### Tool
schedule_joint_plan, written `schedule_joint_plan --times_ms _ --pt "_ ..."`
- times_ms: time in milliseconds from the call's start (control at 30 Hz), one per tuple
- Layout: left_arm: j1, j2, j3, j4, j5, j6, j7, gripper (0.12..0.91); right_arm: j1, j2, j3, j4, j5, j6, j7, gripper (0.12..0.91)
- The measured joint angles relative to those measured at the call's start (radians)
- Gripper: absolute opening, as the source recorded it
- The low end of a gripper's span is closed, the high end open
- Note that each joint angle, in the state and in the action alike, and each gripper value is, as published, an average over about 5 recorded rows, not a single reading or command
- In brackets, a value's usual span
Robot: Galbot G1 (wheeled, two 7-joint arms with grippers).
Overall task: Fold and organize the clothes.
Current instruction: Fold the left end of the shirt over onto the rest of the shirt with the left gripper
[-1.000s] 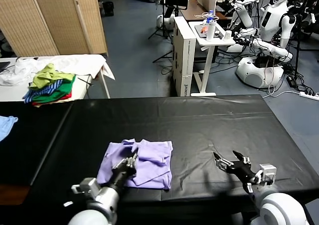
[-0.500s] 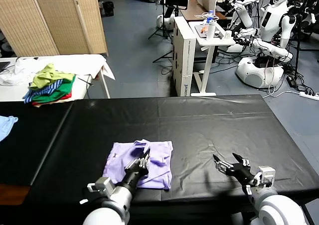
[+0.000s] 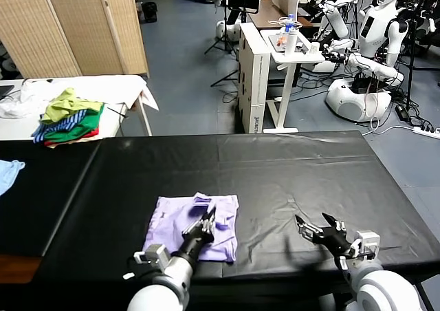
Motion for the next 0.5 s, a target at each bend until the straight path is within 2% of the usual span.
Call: schedule_joint_plan --times_ms 167,233,367,500 --pt "-0.011 -0.012 0.014 0.032 0.029 -0.012 0.0 0.182 -0.002 -0.006 0.0 0.005 -0.001 -0.002 -0.012 0.907" --pt "-0.014 -0.015 0.021 0.044 0.041 -0.017 0.002 0.211 0.001 -0.013 -0.004 0.004 -0.003 -0.003 -0.023 0.907" --pt "-0.016 -0.019 0.042 0.055 0.049 -0.022 0.005 0.407 0.015 -0.03 -0.018 -0.001 -0.009 -0.001 -0.046 0.907" --pt "-0.02 -0.013 0.062 0.053 0.061 -0.025 0.014 0.673 0.038 -0.053 -0.046 -0.006 -0.011 0.009 -0.075 0.907"
